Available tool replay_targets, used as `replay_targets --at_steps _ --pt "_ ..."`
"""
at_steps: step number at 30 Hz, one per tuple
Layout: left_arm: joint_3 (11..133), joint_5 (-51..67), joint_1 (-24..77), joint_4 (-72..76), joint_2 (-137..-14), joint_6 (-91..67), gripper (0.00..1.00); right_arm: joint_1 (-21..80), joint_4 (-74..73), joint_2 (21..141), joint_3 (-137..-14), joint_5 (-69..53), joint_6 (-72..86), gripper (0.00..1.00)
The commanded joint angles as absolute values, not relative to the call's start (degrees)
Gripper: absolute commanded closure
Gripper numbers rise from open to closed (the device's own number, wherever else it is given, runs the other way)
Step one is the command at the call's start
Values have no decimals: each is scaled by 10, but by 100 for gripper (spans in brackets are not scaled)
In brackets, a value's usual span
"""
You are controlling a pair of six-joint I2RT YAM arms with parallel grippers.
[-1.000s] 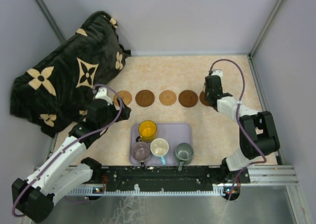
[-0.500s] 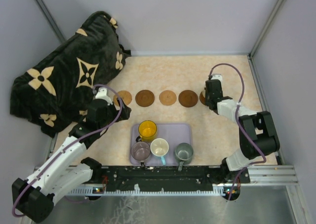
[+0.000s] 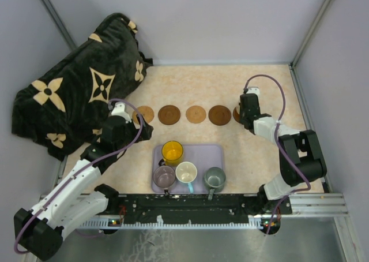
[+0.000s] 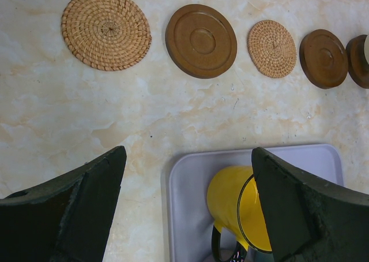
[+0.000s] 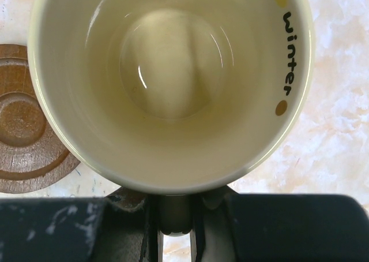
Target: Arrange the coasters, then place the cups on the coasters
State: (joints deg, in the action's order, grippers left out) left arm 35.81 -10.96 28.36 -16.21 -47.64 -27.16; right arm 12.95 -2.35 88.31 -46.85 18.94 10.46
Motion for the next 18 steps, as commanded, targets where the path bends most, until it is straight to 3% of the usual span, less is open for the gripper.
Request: replay_targets --at_steps 1,18 --pt "352 -115 285 -150 -471 -274 4 126 45 871 -475 208 99 100" --pt "350 -116 286 -152 -469 -275 4 124 45 882 -471 216 98 100"
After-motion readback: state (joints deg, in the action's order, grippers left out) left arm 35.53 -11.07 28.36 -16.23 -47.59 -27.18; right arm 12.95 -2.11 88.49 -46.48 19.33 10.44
